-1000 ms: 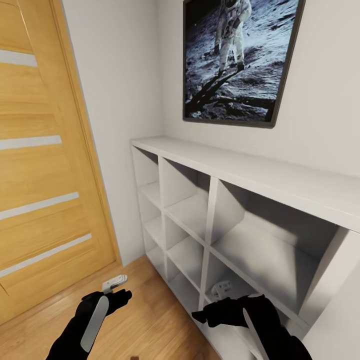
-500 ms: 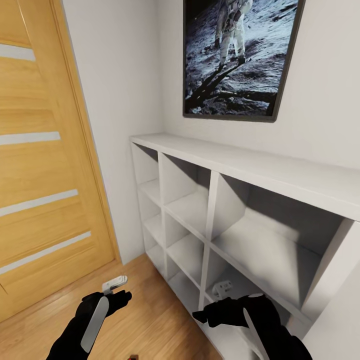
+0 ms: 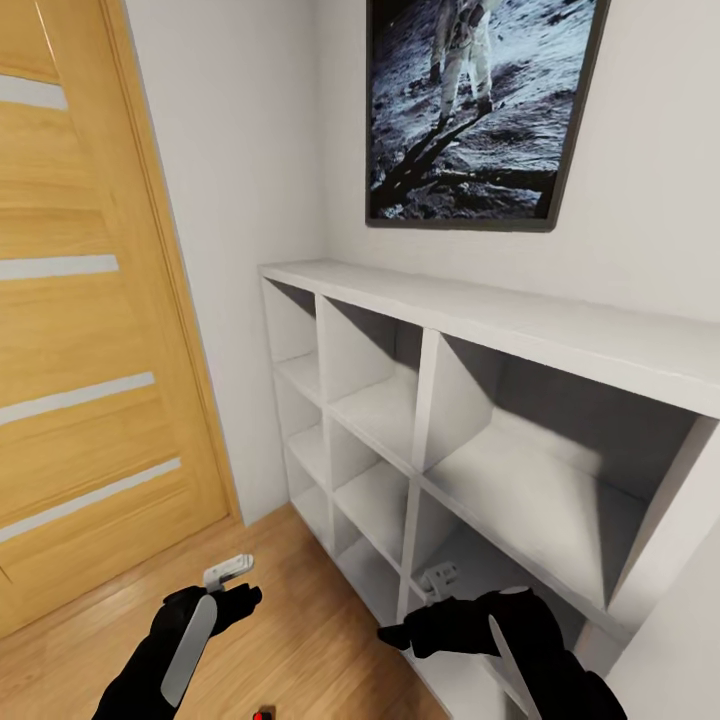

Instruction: Attach the digital camera to the camera tripod in the bedroom.

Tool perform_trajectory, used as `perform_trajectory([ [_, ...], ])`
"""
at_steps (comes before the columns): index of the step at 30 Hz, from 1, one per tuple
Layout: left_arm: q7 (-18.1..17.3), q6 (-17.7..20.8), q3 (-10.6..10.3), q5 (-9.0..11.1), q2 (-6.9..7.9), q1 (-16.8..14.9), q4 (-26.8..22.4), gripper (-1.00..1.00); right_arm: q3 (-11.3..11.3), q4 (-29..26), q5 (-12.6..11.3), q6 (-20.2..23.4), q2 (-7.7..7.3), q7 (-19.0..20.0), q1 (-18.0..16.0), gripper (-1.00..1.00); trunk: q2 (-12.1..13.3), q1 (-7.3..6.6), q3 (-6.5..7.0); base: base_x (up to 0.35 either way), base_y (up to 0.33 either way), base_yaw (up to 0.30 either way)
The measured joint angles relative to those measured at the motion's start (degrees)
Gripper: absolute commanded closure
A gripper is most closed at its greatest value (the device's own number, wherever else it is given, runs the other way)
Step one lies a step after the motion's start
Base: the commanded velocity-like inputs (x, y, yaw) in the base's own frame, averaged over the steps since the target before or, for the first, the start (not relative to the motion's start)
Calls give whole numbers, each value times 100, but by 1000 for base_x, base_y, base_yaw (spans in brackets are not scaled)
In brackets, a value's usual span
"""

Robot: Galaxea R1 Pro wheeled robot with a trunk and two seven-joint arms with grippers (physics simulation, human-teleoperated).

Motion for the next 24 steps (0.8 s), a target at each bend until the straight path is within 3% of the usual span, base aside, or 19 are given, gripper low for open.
perform_trajectory([
  [24, 4, -15, -61, -41, -3, 0, 114, -100, -5, 3, 9, -6, 4, 29, 0, -100, -963, 527, -431, 0, 0, 0],
])
